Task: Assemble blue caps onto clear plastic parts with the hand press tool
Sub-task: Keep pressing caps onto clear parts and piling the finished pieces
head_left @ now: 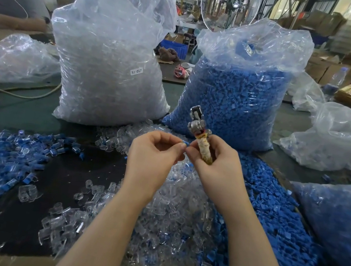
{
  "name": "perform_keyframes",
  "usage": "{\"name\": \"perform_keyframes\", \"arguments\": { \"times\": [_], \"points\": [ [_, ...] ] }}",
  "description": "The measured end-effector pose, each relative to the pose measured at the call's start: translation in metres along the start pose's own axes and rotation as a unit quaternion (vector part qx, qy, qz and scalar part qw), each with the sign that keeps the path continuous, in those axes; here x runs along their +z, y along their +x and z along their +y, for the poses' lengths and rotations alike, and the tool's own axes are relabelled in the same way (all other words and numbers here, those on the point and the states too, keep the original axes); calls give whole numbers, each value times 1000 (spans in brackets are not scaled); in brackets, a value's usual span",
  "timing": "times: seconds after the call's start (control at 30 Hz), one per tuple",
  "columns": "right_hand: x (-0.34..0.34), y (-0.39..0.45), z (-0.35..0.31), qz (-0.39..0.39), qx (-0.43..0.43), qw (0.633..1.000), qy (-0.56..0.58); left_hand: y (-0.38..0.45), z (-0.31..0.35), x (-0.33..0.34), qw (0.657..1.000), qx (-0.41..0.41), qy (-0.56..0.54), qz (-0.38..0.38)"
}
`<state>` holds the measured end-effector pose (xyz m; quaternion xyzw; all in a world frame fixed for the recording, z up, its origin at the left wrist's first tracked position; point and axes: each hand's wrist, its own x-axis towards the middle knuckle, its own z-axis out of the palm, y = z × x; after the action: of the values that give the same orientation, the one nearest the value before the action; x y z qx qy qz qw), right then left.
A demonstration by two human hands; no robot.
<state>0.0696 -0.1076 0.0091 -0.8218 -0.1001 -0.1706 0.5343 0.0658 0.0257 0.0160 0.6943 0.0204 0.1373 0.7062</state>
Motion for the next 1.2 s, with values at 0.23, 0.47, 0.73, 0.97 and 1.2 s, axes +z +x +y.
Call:
{"name": "perform_keyframes", "arguments": {
  "times": [0.23,0.47,0.73,0.97,1.2],
  "points": [
    [-1,-1,0,6,-5,1000,-23,1,-4,0,999,6,30,-7],
    [-1,0,3,0,-9,1000,-24,2,-5,-1,999,5,40,-19],
    [-7,0,4,-40,17,999,4,2,-1,-1,1000,16,-9,-3],
    [-19,-2,10,-154,64,986,2,5,2,-6,997,27,-75,0],
    [-14,-1,6,-99,37,994,14,5,2,-6,998,23,-64,8]
  ]
}}
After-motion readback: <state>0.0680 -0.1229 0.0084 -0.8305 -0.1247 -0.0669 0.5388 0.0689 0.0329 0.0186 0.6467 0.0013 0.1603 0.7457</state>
